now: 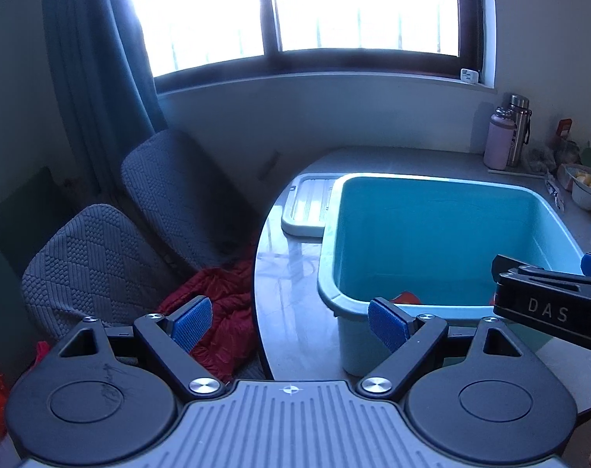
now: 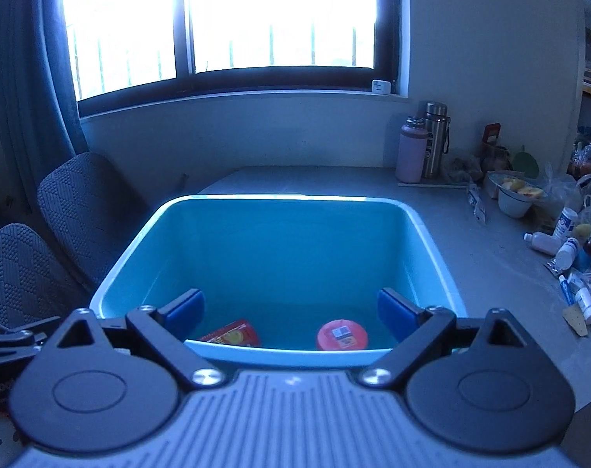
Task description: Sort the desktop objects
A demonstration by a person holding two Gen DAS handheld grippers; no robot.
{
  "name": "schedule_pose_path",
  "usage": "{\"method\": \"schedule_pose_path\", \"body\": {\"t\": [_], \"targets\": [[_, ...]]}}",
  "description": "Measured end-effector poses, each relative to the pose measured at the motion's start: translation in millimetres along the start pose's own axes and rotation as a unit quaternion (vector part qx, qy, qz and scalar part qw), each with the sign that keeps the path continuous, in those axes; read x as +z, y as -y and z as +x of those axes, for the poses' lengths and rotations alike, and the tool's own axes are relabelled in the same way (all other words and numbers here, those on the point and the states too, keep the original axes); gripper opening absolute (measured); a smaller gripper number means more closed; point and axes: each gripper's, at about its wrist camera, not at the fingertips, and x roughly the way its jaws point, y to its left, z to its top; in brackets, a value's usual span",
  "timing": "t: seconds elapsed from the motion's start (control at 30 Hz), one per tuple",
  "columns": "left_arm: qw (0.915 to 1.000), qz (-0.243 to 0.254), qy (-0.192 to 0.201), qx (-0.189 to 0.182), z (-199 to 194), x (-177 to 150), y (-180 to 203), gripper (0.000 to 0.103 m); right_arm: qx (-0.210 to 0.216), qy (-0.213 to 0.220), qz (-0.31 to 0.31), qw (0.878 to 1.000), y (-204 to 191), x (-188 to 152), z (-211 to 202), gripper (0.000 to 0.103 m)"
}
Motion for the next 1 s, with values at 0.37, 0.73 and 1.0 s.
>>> {"method": "schedule_pose_path", "body": {"t": [0.37, 0.73, 1.0], "targets": [[0.9999, 0.011, -0.002, -0.007, 1.2, 21.3, 14.3, 0.089, -0.001, 0.001, 0.013, 1.0, 14.6, 15.0, 3.5, 0.095], [0.9991, 0.017, -0.02, -0.033, 14.0, 48.4, 22.5, 0.089, -0.01, -0.017, 0.013, 1.0, 21.7, 35.4, 2.8, 0.096], [0.9987, 0.031, -0.018, -0.035, 16.6, 61.8, 26.6, 0.089, -0.014, -0.016, 0.013, 1.0, 22.9, 47.3, -2.0, 0.097]]}}
